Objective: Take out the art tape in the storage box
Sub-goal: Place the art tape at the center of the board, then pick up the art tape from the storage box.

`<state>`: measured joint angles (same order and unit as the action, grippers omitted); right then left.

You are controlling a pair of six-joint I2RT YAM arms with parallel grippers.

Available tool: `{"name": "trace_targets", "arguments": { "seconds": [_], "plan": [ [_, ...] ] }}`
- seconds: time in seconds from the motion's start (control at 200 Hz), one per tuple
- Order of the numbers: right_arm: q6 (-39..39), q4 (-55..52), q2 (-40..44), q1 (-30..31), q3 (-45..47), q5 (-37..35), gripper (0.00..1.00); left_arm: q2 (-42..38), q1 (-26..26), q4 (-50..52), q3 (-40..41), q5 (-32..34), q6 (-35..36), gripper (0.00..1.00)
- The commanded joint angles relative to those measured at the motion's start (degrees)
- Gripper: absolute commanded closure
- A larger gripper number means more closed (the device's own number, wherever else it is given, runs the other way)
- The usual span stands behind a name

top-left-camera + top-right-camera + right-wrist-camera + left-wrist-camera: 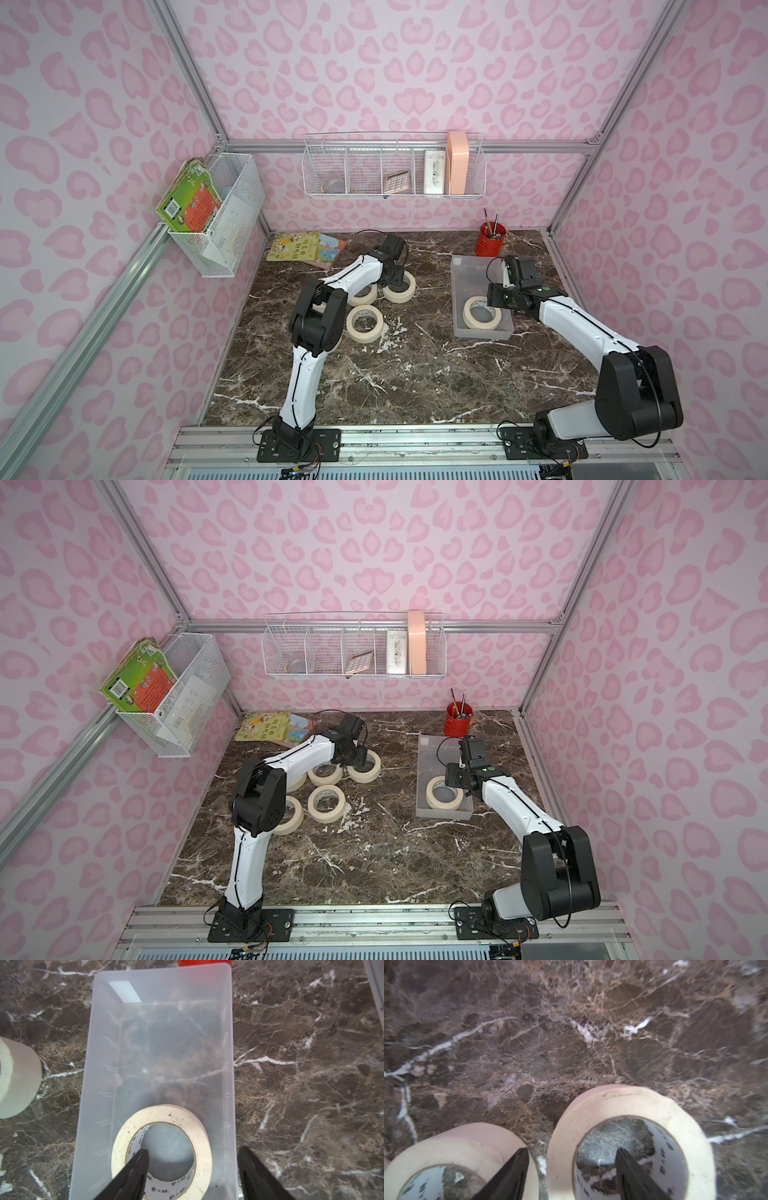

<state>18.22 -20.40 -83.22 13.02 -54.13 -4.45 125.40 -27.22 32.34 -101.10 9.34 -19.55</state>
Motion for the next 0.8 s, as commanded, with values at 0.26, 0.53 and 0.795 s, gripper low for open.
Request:
{"name": "trace_targets", "arguments": {
  "seconds": [0.26,0.53,0.795],
  "plan": [
    [-1.3,2.4,-8.2,-0.5,-1.1,1.3,0.44,-18.3,-4.1,1.7,6.7,-2.4,2.8,0.26],
    [-1.7,4.2,-13.3,-1.3,-1.4,1.5,0.49,-30.0,-8.2,1.7,21.1,-2.6,1.1,0.25],
    [-1.9,2.6,-10.9,0.1,-2.9,-1.4,0.95,-30.5,-10.8,1.5,23.2,-3.2,-0.3,0.25]
  ]
}}
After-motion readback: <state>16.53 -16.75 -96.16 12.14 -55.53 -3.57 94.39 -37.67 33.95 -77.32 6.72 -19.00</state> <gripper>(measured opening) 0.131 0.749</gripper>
